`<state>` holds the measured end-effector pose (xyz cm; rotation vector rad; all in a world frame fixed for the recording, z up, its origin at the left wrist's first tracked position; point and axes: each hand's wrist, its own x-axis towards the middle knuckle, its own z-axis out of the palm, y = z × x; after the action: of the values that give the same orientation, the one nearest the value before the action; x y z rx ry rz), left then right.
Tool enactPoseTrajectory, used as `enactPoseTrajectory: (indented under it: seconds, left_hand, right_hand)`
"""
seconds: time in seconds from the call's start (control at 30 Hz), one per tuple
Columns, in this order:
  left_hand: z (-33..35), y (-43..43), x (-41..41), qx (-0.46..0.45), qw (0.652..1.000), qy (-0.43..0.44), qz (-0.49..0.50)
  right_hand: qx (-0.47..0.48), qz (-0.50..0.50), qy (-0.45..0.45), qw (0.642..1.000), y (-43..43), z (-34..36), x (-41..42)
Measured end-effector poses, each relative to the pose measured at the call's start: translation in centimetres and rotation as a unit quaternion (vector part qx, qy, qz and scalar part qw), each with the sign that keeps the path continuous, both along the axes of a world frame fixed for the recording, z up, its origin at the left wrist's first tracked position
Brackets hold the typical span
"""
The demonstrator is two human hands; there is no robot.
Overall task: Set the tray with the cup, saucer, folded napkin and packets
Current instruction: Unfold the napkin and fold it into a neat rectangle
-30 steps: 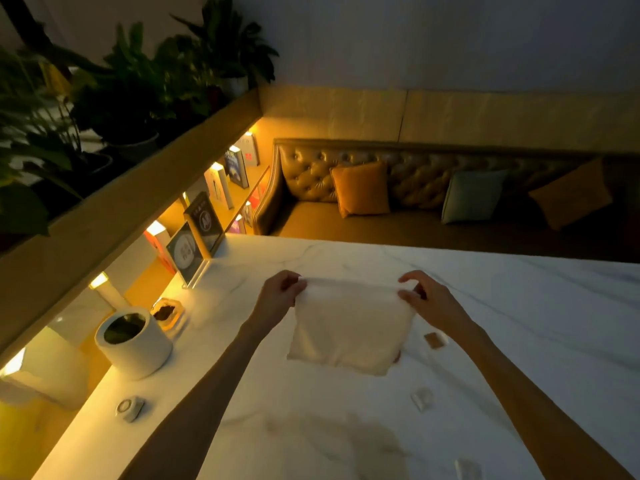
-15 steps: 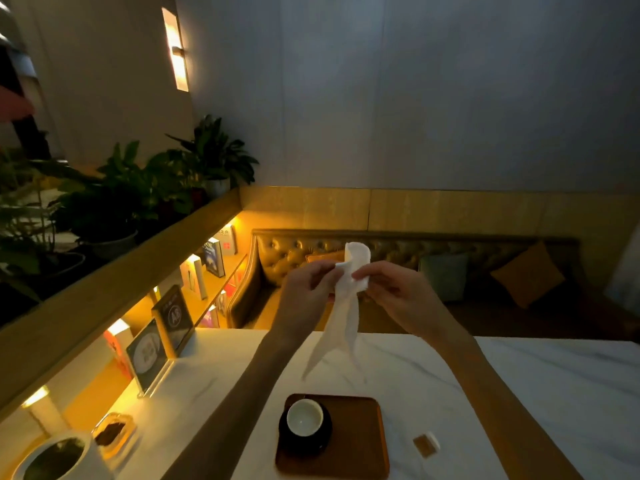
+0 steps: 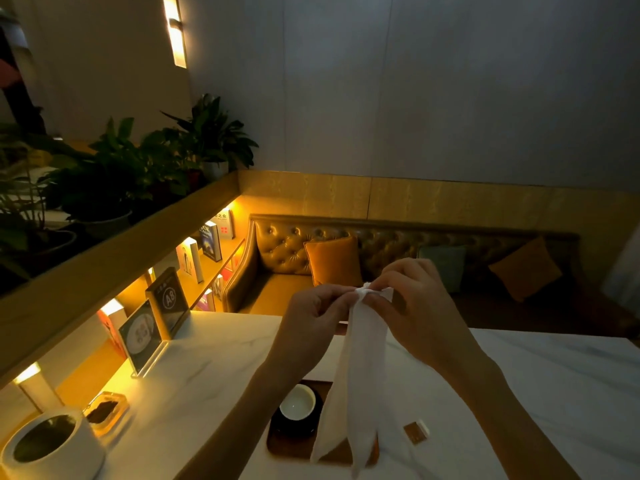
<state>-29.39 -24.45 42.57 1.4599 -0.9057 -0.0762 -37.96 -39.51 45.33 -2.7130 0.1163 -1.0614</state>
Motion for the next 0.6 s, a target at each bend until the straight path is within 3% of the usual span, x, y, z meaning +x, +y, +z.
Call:
enactPoseTrajectory:
  seconds: [0.6]
  left_hand:
    - [-0.16, -0.65, -0.21, 0.035, 0.997, -0.06, 0.017]
  right_hand:
    - [-0.009, -0.012, 0.03, 0.999, 0.35, -0.24, -0.21]
